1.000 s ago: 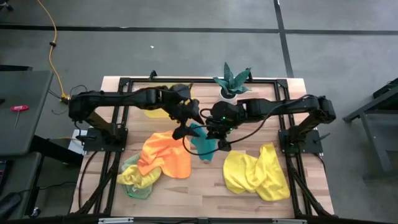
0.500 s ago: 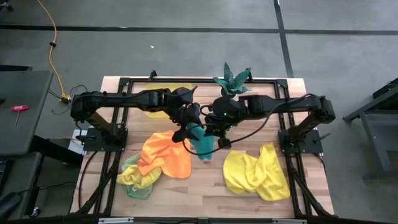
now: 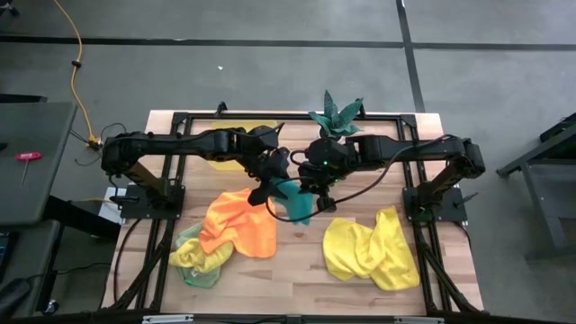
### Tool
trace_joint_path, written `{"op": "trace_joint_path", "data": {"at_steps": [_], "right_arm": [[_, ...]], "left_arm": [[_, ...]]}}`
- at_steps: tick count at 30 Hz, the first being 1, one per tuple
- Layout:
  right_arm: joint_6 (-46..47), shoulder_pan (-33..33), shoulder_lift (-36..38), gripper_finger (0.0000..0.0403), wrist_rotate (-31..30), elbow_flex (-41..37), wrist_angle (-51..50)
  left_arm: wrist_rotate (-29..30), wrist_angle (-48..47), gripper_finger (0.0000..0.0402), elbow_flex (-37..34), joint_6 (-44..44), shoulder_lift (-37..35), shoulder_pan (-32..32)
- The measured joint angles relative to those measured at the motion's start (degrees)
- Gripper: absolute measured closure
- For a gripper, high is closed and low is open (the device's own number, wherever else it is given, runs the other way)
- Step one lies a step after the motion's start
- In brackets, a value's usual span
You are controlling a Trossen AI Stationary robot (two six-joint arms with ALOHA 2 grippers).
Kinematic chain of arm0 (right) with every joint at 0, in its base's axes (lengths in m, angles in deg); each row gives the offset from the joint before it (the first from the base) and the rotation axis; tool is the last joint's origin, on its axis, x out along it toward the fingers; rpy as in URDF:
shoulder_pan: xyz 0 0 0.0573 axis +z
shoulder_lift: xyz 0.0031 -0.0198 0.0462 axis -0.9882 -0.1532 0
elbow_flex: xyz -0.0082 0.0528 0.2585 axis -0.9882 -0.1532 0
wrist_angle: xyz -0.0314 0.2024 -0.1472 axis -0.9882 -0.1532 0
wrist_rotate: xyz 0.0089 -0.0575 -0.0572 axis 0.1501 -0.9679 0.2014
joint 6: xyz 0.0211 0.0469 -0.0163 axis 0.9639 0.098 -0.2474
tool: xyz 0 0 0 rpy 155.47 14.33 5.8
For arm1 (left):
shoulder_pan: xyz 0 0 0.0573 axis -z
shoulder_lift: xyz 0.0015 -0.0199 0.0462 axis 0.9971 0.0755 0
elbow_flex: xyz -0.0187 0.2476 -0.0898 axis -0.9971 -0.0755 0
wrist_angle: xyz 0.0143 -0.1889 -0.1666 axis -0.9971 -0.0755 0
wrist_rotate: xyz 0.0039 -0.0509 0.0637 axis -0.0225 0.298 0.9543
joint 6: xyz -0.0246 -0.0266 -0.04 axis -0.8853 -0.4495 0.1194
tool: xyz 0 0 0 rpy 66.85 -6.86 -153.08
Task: Fold microfiber towels
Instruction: Put the folded blue microfiber cloth into the bin
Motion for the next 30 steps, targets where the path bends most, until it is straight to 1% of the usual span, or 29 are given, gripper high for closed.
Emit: {"op": "trace_joint_path", "data": {"at_steps": [4,8,9,12,14,16,20,23,25,28,30], "right_arm": [[0.0,0.0,0.0,0.0403,0.0,0.0,0.0],[0.2,0.0,0.0,0.0401,-1.2,0.0,0.0],[0.3,0.0,0.0,0.04,-1.7,0.0,0.0],[1.5,0.0,0.0,0.0388,-5.8,0.0,-0.1],[3.6,-0.1,0.1,0.0371,-8.5,0.0,-0.8],[5.1,-0.8,0.5,0.0346,-10.5,0.0,-3.0],[6.2,-2.7,0.8,0.0281,-14.8,0.0,-7.8],[5.1,-4.5,0.8,0.0237,-15.9,0.0,-10.4],[5.0,-5.9,0.8,0.0216,-15.9,0.0,-11.2],[4.8,-7.7,0.8,0.0199,-15.9,0.0,-11.2],[4.1,-8.7,0.8,0.0195,-15.9,0.0,-11.3]], "left_arm": [[3.9,-0.1,0.0297,0.0,1.5,0.0,0.5],[4.2,-0.9,0.038,0.0,1.5,0.0,0.2],[4.2,-1.4,0.039,0.0,1.5,0.0,0.1],[4.8,-4.0,0.0388,0.0,1.1,0.0,0.1],[6.5,-6.8,0.0391,0.0,1.1,-0.3,0.1],[8.2,-10.8,0.0397,0.0,1.2,-1.4,-0.3],[11.7,-18.3,0.0398,0.0,1.1,-4.1,-2.4],[13.9,-22.6,0.0399,0.0,-0.4,-6.8,-5.2],[14.1,-24.0,0.0399,0.0,-1.7,-8.6,-7.6],[14.7,-24.3,0.04,-0.7,-2.9,-11.7,-11.9],[16.5,-24.7,0.04,-1.5,-2.4,-13.4,-15.0]]}}
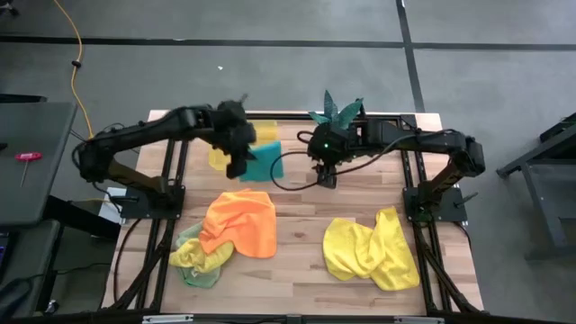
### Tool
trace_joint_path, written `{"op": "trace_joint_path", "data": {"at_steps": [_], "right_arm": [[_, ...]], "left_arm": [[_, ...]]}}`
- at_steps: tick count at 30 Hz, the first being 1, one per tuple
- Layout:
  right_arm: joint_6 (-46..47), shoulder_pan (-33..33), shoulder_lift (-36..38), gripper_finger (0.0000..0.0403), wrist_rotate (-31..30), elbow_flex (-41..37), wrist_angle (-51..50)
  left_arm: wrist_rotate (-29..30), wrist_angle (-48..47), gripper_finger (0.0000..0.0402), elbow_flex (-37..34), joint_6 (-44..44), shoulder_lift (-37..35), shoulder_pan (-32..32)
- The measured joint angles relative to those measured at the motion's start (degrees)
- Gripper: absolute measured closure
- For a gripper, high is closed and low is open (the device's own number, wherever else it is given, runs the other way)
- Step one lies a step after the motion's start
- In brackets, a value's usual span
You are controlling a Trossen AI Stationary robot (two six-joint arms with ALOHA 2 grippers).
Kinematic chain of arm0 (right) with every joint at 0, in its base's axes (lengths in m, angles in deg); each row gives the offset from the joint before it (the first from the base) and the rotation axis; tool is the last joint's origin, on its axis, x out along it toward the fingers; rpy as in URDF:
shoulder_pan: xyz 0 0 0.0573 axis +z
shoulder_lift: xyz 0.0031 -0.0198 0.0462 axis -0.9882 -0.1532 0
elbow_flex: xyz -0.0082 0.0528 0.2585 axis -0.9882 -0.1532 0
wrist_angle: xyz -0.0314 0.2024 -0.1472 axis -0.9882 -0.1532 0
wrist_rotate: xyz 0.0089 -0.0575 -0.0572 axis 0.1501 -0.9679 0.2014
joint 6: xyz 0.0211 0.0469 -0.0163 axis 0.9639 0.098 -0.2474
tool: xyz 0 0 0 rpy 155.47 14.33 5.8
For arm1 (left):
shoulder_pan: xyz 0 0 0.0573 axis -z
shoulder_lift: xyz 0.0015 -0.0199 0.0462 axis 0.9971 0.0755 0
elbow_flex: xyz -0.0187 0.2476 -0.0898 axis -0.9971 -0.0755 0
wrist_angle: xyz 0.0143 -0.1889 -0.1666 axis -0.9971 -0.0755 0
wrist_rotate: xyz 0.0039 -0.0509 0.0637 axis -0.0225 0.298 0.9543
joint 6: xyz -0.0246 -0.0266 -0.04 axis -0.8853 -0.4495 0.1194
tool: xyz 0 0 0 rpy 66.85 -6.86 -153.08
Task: Fold microfiber towels
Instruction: Put the folded blue microfiber cloth into the bin
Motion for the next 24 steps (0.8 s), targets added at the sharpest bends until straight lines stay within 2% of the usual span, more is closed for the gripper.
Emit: {"op": "trace_joint_path", "data": {"at_steps": [5,10,12,20,24], "right_arm": [[-1.9,-1.8,0.0,0.0194,0.0,0.0,0.1],[-1.1,-2.5,0.0,0.0194,0.0,0.0,0.1],[-0.6,-2.5,0.0,0.0194,0.0,0.0,0.0],[1.1,-2.1,0.0,0.0194,0.1,0.0,0.0],[2.4,-2.1,0.0,0.0194,0.1,0.0,0.1]], "left_arm": [[0.6,-2.0,0.0401,-1.1,4.8,-0.8,-8.9],[0.3,-1.2,0.0401,-1.0,10.9,3.6,-15.0],[-1.0,-1.2,0.0401,-0.8,12.7,6.4,-16.0],[-12.9,0.1,0.0401,0.6,16.5,15.5,-16.6],[-12.9,0.7,0.0401,0.7,16.5,17.3,-18.3]]}}
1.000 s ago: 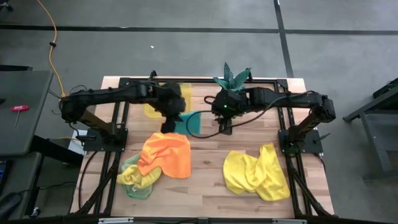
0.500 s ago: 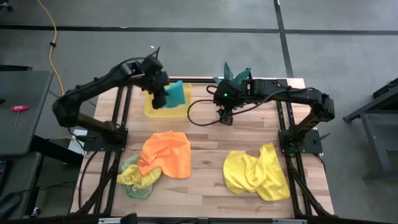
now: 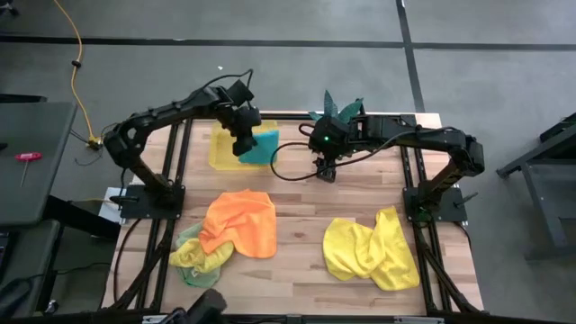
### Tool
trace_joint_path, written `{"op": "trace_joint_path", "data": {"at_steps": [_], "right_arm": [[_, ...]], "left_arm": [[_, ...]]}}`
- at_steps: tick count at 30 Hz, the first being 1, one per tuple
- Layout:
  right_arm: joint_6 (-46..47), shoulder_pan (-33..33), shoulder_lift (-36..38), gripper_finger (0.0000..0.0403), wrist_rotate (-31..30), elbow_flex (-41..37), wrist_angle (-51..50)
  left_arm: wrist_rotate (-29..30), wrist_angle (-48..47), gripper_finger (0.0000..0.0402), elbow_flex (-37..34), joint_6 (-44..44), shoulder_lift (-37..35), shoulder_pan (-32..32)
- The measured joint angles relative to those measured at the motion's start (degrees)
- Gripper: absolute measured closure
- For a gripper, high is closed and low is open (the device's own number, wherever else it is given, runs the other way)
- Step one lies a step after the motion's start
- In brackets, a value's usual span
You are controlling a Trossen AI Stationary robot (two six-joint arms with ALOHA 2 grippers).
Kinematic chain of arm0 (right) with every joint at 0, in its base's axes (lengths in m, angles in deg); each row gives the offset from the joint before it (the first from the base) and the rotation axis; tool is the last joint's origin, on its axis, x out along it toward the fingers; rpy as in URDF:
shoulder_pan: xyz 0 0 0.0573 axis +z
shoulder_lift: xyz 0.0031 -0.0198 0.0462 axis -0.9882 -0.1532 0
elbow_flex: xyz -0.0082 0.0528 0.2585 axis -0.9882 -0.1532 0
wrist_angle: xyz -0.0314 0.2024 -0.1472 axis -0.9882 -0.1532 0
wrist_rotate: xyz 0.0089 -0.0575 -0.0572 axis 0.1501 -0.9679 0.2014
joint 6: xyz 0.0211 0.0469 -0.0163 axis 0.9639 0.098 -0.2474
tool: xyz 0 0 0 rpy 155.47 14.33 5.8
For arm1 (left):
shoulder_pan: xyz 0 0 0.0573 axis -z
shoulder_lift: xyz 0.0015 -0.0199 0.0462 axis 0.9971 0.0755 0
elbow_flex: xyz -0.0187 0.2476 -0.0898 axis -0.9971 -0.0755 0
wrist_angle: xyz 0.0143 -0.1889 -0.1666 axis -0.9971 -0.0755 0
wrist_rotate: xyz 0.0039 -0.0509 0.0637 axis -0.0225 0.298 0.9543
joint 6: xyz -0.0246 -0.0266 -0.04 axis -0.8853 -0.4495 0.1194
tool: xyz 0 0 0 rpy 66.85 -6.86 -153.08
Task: Fold microfiber towels
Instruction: Put the folded blue microfiber cloth into the bin
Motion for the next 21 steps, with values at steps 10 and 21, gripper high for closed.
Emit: {"op": "trace_joint_path", "data": {"at_steps": [10,21], "right_arm": [[1.5,0.1,0.0,0.0194,0.0,0.0,1.0],[1.3,0.1,0.0,0.0194,0.0,0.0,3.4]], "left_arm": [[-2.2,1.0,0.0401,-4.4,-1.9,1.1,-4.1],[-6.0,10.4,0.0401,-6.3,-10.1,1.1,-1.5]]}}
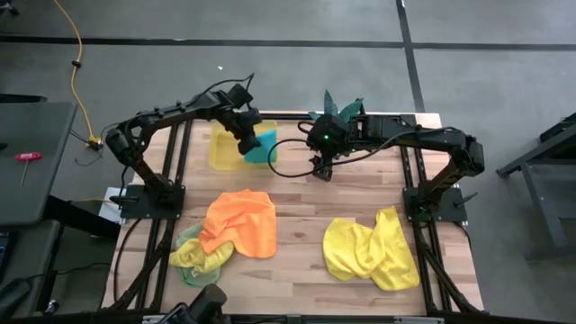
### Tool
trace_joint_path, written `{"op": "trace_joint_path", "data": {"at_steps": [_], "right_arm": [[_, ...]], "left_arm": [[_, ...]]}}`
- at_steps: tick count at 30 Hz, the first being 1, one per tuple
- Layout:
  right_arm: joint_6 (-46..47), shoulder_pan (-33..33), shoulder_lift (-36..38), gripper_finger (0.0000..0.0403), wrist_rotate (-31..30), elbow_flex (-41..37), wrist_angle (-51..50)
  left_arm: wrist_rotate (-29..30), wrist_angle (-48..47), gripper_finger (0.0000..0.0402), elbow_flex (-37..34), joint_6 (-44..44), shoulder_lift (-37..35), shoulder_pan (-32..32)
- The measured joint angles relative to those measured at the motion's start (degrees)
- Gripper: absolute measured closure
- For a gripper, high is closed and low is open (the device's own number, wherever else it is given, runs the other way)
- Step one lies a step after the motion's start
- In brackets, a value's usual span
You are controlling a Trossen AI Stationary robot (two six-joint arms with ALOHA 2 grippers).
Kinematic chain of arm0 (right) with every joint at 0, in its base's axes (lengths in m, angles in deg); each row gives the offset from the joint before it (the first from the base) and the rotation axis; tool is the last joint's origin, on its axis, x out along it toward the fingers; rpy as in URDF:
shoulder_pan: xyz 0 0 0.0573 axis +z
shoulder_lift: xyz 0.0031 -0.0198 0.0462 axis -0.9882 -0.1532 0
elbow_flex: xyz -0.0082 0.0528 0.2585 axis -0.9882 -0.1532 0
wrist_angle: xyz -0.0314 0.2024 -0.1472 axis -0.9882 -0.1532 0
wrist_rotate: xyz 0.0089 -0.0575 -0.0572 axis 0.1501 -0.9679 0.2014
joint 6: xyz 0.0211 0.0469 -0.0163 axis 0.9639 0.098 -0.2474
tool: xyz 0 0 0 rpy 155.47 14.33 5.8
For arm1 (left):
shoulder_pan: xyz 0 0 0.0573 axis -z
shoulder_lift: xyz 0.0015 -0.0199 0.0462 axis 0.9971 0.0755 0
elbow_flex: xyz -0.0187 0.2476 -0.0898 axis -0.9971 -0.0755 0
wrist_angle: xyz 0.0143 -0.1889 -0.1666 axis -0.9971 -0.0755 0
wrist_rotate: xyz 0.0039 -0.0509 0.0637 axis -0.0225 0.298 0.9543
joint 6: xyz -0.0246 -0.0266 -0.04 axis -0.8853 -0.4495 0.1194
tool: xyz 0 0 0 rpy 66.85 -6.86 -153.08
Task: Fold microfiber towels
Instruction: Put the folded blue microfiber cloth into the bin
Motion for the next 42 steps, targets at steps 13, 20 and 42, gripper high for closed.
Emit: {"op": "trace_joint_path", "data": {"at_steps": [13,20,42], "right_arm": [[0.2,0.0,0.0,0.0194,-0.4,0.0,0.6],[0.3,0.0,0.0,0.0194,-0.4,0.0,1.4],[1.7,0.0,0.0,0.0194,-0.5,0.0,3.8]], "left_arm": [[5.5,1.0,0.0401,0.0,-9.4,4.3,-0.7],[12.2,3.7,0.0401,0.0,-7.8,6.8,-0.7],[24.3,2.9,0.0319,2.3,-3.1,10.2,-0.8]]}}
